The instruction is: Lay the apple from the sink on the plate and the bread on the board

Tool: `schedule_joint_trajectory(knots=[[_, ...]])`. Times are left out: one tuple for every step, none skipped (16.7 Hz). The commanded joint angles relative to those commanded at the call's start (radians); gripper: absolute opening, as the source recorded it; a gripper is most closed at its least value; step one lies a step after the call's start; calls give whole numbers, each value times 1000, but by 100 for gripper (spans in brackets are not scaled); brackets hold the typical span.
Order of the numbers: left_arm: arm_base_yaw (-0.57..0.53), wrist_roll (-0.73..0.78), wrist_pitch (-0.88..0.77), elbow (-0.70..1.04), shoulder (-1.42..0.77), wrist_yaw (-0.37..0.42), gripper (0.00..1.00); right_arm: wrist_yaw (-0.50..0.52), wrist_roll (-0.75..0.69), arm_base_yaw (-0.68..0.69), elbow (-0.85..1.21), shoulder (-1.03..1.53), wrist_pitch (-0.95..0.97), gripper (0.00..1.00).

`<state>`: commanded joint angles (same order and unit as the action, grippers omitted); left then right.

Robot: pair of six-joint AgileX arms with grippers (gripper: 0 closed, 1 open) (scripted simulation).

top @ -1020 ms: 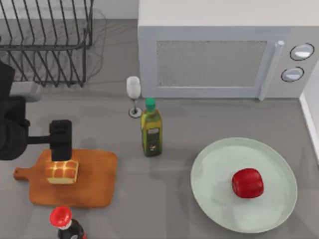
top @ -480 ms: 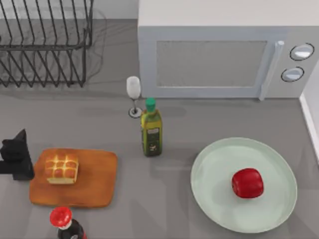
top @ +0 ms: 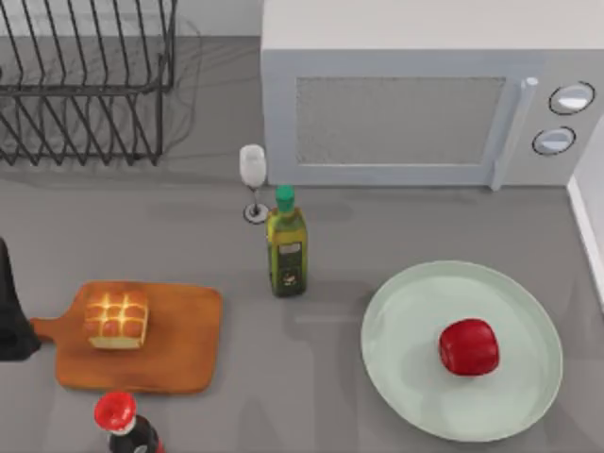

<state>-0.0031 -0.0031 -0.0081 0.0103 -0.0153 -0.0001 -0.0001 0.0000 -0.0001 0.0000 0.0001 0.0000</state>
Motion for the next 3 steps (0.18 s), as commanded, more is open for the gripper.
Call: schedule_joint_trajectory(knots=[[3, 3, 7, -9, 13, 0, 100, 0, 0, 0, 0, 0, 0, 100], [3, 3, 8, -10, 15, 0, 100, 0, 0, 0, 0, 0, 0, 100], [3, 3, 8, -10, 15, 0, 100, 0, 0, 0, 0, 0, 0, 100]])
